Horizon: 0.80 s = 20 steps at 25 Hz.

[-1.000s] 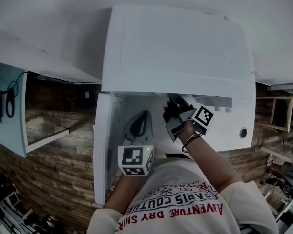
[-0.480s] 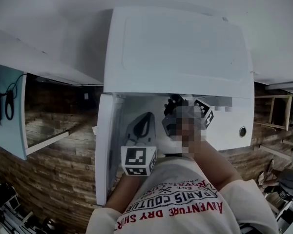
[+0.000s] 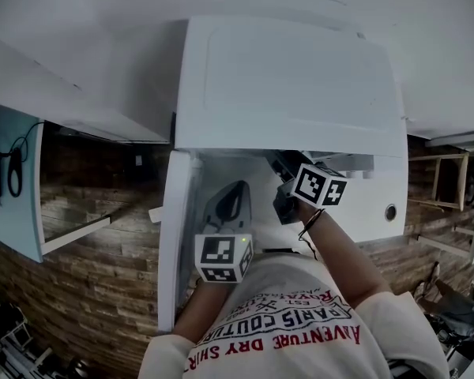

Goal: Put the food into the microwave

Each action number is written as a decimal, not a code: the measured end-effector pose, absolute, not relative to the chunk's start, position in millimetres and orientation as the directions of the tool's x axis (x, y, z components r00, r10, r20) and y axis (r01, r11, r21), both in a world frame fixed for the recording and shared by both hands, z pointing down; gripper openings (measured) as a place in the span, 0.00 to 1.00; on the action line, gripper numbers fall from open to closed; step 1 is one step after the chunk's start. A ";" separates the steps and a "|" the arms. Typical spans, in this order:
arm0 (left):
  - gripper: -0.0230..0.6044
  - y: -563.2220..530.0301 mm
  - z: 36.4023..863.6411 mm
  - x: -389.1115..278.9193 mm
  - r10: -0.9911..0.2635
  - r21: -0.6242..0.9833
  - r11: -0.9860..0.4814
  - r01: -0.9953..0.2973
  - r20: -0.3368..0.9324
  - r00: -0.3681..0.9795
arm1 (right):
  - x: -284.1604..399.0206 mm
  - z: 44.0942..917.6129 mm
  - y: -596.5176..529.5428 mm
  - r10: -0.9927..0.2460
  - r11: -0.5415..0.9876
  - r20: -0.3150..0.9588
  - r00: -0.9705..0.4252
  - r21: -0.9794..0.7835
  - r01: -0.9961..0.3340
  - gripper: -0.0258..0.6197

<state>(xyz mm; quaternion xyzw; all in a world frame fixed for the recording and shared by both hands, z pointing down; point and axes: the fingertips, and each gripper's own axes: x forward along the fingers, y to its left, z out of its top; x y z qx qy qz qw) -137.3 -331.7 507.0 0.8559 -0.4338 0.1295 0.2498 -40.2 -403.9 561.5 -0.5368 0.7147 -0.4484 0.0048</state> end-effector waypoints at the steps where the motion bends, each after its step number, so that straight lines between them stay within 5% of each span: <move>1: 0.05 -332.0 506.8 -137.7 -0.678 0.321 -0.497 -0.806 0.437 0.592 | -41.3 563.3 -402.2 -0.744 0.072 0.517 -0.424 -0.569 -0.819 0.38; 5: 0.05 -333.1 504.6 -139.7 -0.679 0.333 -0.495 -0.802 0.428 0.597 | -46.3 572.3 -396.7 -0.622 0.223 0.666 -0.412 -0.354 -0.908 0.39; 20: 0.05 -332.4 498.3 -144.1 -0.697 0.317 -0.497 -0.808 0.408 0.589 | -40.5 587.8 -378.7 -0.452 0.427 0.856 -0.252 -0.040 -0.903 0.38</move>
